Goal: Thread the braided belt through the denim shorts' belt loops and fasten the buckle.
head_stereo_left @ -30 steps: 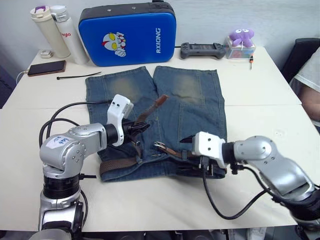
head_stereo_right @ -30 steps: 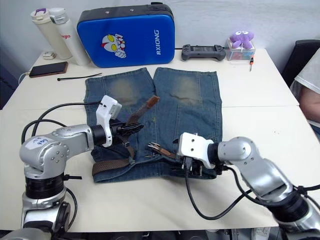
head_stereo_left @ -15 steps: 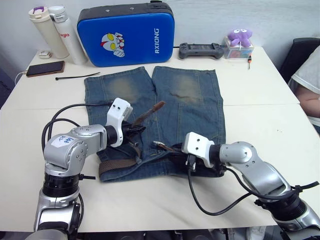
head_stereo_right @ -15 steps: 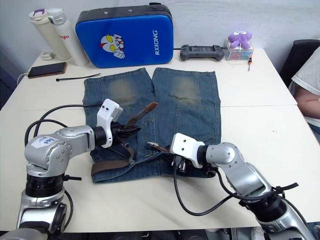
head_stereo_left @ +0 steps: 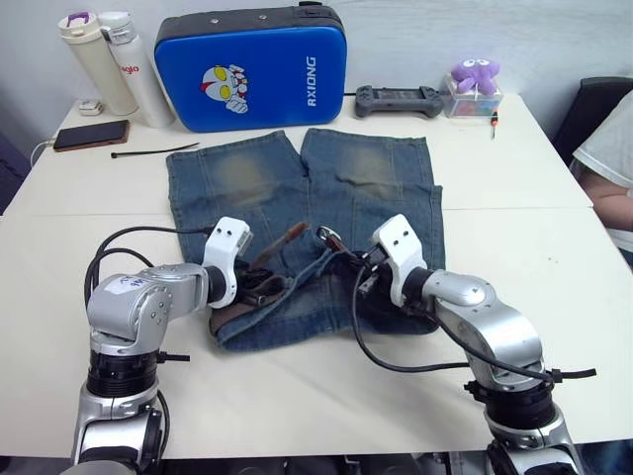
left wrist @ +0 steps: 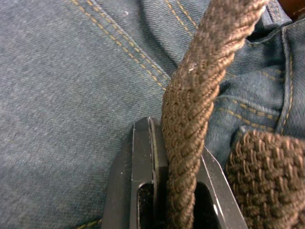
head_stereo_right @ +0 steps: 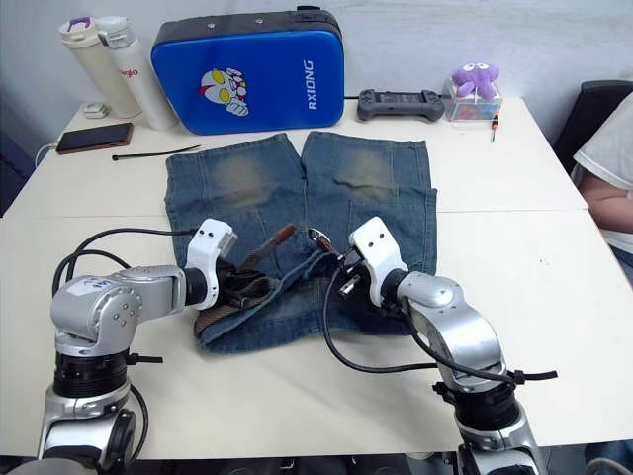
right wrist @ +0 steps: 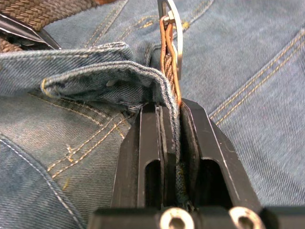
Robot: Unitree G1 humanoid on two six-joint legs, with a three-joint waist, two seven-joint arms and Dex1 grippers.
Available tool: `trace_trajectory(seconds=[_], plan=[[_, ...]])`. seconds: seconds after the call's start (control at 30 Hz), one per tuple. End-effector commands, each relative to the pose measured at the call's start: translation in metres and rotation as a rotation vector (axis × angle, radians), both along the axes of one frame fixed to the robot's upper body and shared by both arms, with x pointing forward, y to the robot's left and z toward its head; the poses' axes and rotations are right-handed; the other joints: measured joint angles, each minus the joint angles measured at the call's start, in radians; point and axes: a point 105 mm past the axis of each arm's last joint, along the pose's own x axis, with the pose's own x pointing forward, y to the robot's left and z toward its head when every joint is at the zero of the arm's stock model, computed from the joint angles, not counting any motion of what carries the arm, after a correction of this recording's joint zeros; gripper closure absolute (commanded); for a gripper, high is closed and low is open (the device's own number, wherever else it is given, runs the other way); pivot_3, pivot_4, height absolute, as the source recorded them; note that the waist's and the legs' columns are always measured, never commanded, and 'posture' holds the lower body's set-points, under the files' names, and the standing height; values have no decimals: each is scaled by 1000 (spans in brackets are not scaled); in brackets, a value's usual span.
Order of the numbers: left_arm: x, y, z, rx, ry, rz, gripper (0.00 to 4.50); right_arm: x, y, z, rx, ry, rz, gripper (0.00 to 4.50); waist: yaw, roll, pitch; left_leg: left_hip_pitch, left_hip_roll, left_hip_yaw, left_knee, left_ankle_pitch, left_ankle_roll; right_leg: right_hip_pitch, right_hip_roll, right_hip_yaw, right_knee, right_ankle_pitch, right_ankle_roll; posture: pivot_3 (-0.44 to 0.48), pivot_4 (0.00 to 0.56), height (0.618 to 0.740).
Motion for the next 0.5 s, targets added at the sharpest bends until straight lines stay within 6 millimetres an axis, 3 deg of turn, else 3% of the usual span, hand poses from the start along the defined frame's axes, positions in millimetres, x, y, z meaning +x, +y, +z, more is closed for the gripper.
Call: trace_trajectory(seconds=[0.03,0.5], plan=[[-2,-10,1,1,7,-23,4500,-2,-4,17,7,-70,-52,4492,1,0,0,0,0,0,0,0,0,0,0,0,0,0,0,0,150,739],[-1,-23,0,28,6,-81,4500,-9,8,26,-13,-143,-17,4492,0,0,0,0,-1,0,0,0,0,0,0,0,-1,0,0,0,150,739]])
